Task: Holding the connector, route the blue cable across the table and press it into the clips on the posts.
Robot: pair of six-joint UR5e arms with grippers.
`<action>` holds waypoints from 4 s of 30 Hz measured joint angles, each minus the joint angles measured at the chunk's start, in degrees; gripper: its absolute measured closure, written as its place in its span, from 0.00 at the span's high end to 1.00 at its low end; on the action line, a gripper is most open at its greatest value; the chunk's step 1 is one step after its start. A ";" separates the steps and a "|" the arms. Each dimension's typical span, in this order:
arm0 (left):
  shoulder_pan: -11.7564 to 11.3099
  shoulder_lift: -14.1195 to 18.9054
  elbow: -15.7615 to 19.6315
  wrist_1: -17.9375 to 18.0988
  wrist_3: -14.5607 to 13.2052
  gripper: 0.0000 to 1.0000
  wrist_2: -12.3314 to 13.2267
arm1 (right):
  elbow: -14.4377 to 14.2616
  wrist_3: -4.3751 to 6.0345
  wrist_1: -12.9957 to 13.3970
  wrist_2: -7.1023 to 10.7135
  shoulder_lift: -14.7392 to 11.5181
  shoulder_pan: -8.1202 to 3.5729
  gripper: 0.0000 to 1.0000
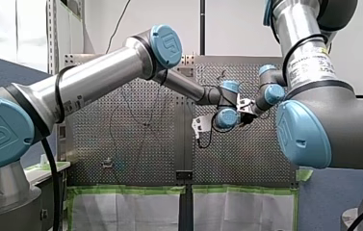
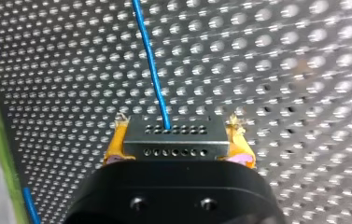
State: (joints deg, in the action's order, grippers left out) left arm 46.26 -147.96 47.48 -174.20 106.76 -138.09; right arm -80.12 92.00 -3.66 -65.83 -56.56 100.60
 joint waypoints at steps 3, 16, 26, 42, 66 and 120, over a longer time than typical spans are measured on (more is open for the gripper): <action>0.00 1.47 1.43 -0.22 0.38 0.00 0.03 | 0.40 1.08 0.01 0.07 -1.30 0.06 0.00; 0.23 7.76 5.71 1.64 -2.42 0.00 0.30 | 2.17 2.62 -3.24 0.99 -5.64 0.10 0.00; 1.04 12.48 2.60 0.05 -4.15 0.00 0.19 | 2.39 5.02 -4.32 1.53 -9.14 -0.04 0.00; 1.56 13.27 0.95 -0.87 -3.85 0.00 0.32 | 5.47 6.52 -7.48 2.56 -15.19 0.10 0.00; 0.14 13.46 -3.06 -1.24 -3.75 0.00 1.11 | 5.81 6.39 -7.40 3.03 -16.13 0.56 0.00; -4.85 13.45 0.64 3.54 -3.77 1.00 13.89 | 6.42 6.44 -4.17 3.87 -14.84 -0.47 0.00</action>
State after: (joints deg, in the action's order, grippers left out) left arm 41.41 -134.51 48.12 -170.66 102.99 -124.20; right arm -73.70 98.45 -7.83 -61.96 -71.41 100.13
